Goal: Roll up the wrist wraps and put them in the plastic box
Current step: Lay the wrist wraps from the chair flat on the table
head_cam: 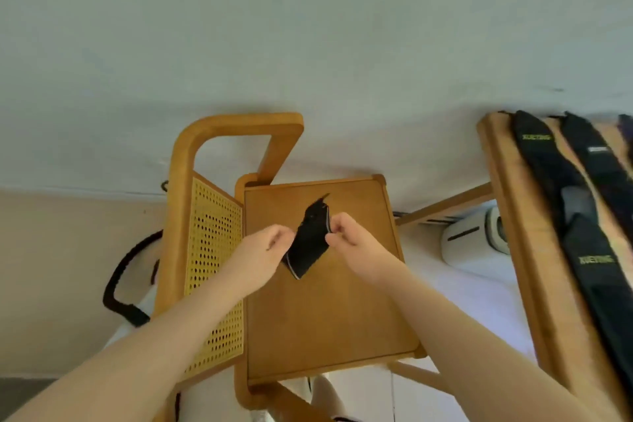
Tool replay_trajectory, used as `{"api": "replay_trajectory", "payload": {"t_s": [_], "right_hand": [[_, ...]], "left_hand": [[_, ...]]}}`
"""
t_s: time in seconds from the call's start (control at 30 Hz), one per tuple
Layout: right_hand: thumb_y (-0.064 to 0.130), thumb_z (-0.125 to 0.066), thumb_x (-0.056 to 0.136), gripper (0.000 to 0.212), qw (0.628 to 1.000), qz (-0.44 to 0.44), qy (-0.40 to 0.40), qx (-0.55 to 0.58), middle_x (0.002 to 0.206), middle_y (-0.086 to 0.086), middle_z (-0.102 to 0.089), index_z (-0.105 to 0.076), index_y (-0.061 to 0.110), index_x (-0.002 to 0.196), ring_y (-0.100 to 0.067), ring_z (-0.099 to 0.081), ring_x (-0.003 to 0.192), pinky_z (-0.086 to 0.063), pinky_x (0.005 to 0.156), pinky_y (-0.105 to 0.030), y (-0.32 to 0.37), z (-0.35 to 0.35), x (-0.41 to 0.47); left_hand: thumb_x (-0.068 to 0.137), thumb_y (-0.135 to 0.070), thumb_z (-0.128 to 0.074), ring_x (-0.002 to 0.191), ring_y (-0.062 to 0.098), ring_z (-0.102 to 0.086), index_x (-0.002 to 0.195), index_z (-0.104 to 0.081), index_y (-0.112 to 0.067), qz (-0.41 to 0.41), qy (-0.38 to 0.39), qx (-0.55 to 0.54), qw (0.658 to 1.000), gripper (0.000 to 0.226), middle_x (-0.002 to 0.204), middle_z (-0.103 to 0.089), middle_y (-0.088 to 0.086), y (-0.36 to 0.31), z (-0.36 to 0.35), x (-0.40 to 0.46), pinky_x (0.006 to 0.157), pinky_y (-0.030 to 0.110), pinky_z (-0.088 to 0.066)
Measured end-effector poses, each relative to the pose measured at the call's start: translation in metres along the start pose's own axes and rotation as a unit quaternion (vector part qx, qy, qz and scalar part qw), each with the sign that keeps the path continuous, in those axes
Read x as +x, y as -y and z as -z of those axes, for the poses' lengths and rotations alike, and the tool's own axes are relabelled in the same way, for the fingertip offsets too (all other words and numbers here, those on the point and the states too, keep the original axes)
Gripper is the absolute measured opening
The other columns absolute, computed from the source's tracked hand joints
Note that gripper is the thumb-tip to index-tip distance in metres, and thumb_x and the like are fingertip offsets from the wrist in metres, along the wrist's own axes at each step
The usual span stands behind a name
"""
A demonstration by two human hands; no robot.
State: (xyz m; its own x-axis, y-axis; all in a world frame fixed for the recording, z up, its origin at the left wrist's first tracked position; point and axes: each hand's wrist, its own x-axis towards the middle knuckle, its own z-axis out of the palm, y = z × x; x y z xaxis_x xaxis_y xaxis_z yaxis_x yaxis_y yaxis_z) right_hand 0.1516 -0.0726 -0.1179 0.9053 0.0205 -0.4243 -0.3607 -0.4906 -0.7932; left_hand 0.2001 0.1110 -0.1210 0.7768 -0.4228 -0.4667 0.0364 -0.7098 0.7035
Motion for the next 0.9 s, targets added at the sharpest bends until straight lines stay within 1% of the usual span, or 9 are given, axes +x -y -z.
{"api": "replay_trajectory", "payload": {"t_s": [0.07,0.13,0.23,0.33,0.4,0.53,0.67,0.77,0.9], "right_hand": [[0.016,-0.044,0.099,0.022,0.998,0.034,-0.027,0.045,0.074,0.014,-0.044,-0.037,0.025,0.081,-0.006,-0.038,0.066,-0.036,0.066,-0.024,0.024,0.006,-0.023],[0.014,-0.046,0.098,0.019,0.993,0.066,-0.054,0.078,0.074,0.02,-0.048,-0.04,0.023,0.083,-0.003,-0.044,0.069,-0.042,0.071,-0.023,0.043,0.011,-0.047],[0.009,-0.049,0.095,0.015,0.985,0.103,-0.071,0.115,0.09,0.018,-0.057,-0.042,0.016,0.085,-0.016,-0.056,0.084,-0.05,0.078,-0.034,0.062,0.016,-0.084],[0.014,-0.054,0.09,0.008,0.984,0.097,-0.079,0.126,0.087,0.005,-0.06,-0.047,0.013,0.087,-0.022,-0.057,0.082,-0.049,0.077,-0.035,0.076,0.018,-0.118],[0.024,-0.055,0.091,0.01,0.979,0.08,-0.112,0.152,0.099,-0.003,-0.063,-0.054,0.018,0.099,-0.018,-0.062,0.094,-0.049,0.087,-0.03,0.083,0.021,-0.134],[0.03,-0.041,0.1,0.023,0.947,0.092,-0.244,0.189,0.109,0.008,-0.063,-0.053,0.028,0.12,-0.005,-0.061,0.099,-0.048,0.087,-0.019,0.106,0.034,-0.162],[0.024,-0.054,0.095,0.017,0.927,0.109,-0.314,0.175,0.1,0.011,-0.068,-0.059,0.03,0.11,0.004,-0.064,0.082,-0.052,0.07,-0.012,0.132,0.042,-0.186],[0.015,-0.061,0.091,0.013,0.917,0.124,-0.323,0.199,0.09,0.01,-0.071,-0.063,0.026,0.097,-0.002,-0.069,0.08,-0.055,0.067,-0.016,0.144,0.043,-0.202],[0.014,-0.061,0.09,0.014,0.896,0.144,-0.391,0.154,0.088,0.002,-0.069,-0.062,0.019,0.102,-0.011,-0.068,0.074,-0.056,0.062,-0.025,0.146,0.041,-0.224]], "left_hand": [[0.099,-0.044,-0.037,0.115,0.006,-0.051,0.124,-0.051,-0.031,0.009,-0.018,-0.115,0.993,0.032,0.123,-0.055,-0.016,-0.02,0.011,-0.013,0.1,0.027,-0.041],[0.098,-0.042,-0.041,0.112,0.012,-0.056,0.117,-0.054,-0.029,0.027,-0.023,-0.256,0.966,0.027,0.118,-0.061,-0.009,-0.043,0.024,-0.026,0.098,0.034,-0.046],[0.096,-0.029,-0.051,0.108,0.022,-0.061,0.111,-0.063,-0.015,0.014,0.005,-0.39,0.921,0.023,0.109,-0.069,0.004,-0.073,0.041,-0.046,0.098,0.043,-0.047],[0.092,-0.021,-0.058,0.103,0.021,-0.064,0.104,-0.066,-0.017,-0.044,0.005,-0.368,0.929,0.015,0.101,-0.072,0.002,-0.096,0.049,-0.067,0.096,0.043,-0.048],[0.092,-0.02,-0.059,0.101,0.016,-0.065,0.102,-0.066,-0.021,-0.092,0.001,-0.328,0.94,0.012,0.1,-0.071,-0.003,-0.111,0.05,-0.08,0.093,0.038,-0.05],[0.092,-0.021,-0.059,0.098,0.008,-0.065,0.099,-0.065,-0.029,-0.166,0.008,-0.283,0.945,0.012,0.099,-0.071,-0.01,-0.134,0.051,-0.109,0.093,0.036,-0.05],[0.09,-0.019,-0.06,0.095,0.005,-0.066,0.106,-0.066,-0.024,-0.227,0.05,-0.248,0.941,0.017,0.099,-0.071,-0.009,-0.147,0.05,-0.133,0.087,0.028,-0.053],[0.09,-0.011,-0.061,0.083,0.003,-0.069,0.106,-0.065,-0.016,-0.262,0.109,-0.243,0.928,0.018,0.093,-0.073,-0.005,-0.153,0.045,-0.147,0.065,0.011,-0.051],[0.09,-0.014,-0.059,0.081,0.012,-0.07,0.102,-0.063,-0.012,-0.24,0.147,-0.292,0.914,0.012,0.088,-0.072,0.001,-0.161,0.038,-0.153,0.064,0.018,-0.053]]}}
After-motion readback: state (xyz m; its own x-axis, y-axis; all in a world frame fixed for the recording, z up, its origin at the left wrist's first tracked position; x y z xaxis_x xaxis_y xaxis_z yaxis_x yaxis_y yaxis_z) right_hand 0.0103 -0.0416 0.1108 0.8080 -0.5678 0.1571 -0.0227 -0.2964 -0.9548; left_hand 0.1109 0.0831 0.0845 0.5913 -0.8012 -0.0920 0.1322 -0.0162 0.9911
